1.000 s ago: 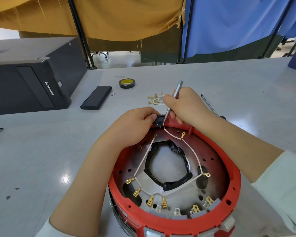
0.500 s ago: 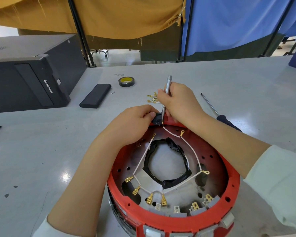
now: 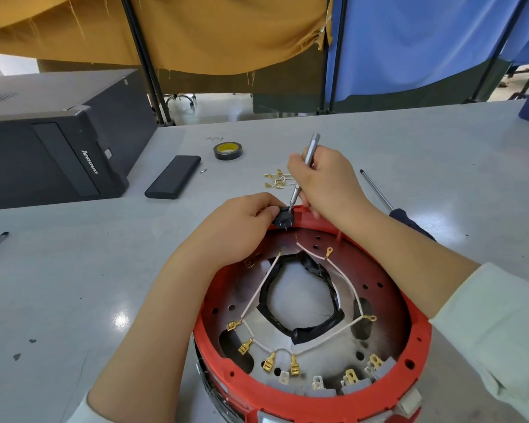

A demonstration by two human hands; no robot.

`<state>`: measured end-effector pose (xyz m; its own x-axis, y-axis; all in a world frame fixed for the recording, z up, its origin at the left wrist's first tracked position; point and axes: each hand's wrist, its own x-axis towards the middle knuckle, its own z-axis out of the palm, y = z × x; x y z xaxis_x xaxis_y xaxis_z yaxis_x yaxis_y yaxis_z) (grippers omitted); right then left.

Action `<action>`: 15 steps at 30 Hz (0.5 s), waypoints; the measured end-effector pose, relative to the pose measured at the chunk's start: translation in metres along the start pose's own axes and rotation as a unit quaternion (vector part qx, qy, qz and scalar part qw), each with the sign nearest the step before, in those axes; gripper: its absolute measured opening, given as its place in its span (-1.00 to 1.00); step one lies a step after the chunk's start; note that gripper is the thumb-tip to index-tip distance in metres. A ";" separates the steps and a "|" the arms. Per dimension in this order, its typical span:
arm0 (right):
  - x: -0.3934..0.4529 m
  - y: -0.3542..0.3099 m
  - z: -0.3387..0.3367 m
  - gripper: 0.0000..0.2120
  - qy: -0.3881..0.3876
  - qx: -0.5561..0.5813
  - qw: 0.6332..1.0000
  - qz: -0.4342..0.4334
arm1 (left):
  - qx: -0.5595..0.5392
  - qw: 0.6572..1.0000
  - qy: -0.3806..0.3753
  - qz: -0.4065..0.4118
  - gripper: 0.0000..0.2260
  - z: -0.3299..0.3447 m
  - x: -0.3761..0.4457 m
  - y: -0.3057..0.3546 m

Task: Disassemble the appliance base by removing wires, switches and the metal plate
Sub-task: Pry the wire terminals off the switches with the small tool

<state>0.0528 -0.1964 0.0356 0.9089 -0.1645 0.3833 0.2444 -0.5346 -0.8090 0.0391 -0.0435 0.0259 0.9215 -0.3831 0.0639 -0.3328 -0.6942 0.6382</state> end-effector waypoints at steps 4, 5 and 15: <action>-0.005 -0.005 -0.003 -0.69 -0.010 0.047 0.999 -0.024 | -0.015 1.000 -0.004 0.002 -0.80 -0.001 -0.001 0.001; -0.005 -0.008 -0.007 -0.70 -0.036 0.070 0.997 -0.023 | -0.017 1.000 -0.005 0.004 -0.80 -0.001 -0.001 0.001; -0.062 -0.015 -0.046 -0.89 -0.185 -0.147 0.972 -0.012 | -0.016 1.000 -0.005 0.005 -0.80 0.000 0.000 0.002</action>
<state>-0.0222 -0.2164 0.0441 0.9769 0.1312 0.1689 0.2087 -0.7569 -0.6193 0.0386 -0.0451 0.0273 0.9162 -0.3960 0.0619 -0.3346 -0.6706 0.6620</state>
